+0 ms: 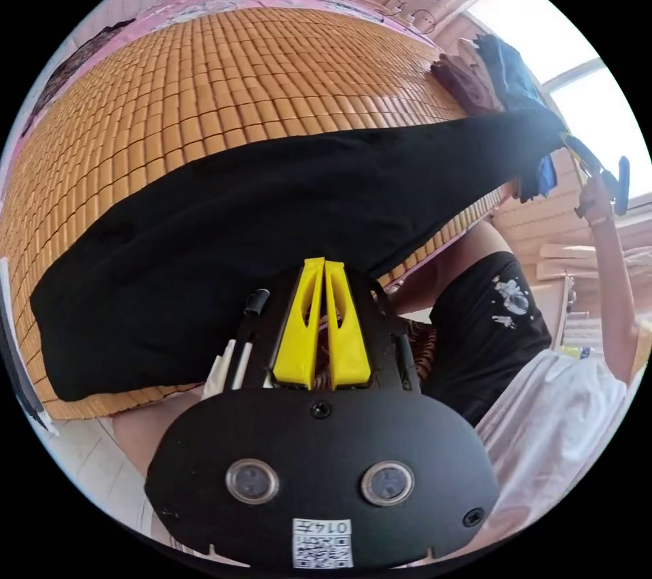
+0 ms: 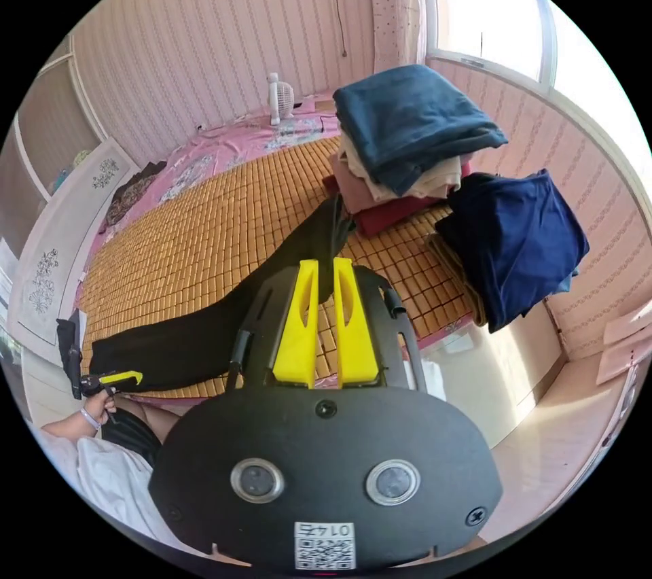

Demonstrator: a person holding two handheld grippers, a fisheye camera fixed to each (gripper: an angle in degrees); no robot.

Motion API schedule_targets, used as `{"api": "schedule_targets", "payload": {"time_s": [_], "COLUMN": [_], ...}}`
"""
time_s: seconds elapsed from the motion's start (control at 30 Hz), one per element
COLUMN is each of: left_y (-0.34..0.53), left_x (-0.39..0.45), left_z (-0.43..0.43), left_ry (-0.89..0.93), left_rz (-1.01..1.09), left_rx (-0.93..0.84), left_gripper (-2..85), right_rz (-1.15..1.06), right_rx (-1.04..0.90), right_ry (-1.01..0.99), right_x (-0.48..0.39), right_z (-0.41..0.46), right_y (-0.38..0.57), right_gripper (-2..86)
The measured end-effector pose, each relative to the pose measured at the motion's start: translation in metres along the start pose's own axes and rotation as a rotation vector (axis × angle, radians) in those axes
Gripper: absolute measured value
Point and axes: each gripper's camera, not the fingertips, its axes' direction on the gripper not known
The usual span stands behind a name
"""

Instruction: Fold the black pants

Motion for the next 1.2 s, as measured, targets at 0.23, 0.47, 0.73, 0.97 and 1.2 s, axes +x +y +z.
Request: {"api": "schedule_targets", "payload": {"time_s": [0.23,0.47,0.73,0.97,1.2], "left_y": [-0.017,0.045,0.086,0.067,0.055], "left_x": [0.023,-0.041,-0.083,-0.075,-0.074], "left_z": [-0.015,-0.061,-0.067,-0.059,-0.06], "left_ry": [0.39,0.205,0.183,0.224,0.213], "left_rz": [0.07,-0.051,-0.232,-0.199,-0.17], "left_rx": [0.133,0.209,0.216,0.21,0.194], "left_gripper": [-1.0,-1.0,-1.0,-1.0,-1.0], "right_rz": [-0.214,-0.628,-0.81,-0.957,-0.924], "right_rx": [0.241,-0.091,-0.412,-0.463,-0.481], "right_ry": [-0.094,-0.617,-0.481,-0.324,-0.339], "right_x": [-0.04,-0.213,-0.297,-0.363,-0.373], "right_z": [-0.115,-0.042,0.063,0.11,0.125], "right_y": [-0.019,0.044,0.111,0.131,0.126], "right_gripper": [4.3,7.8,8.3,7.2,0.3]}}
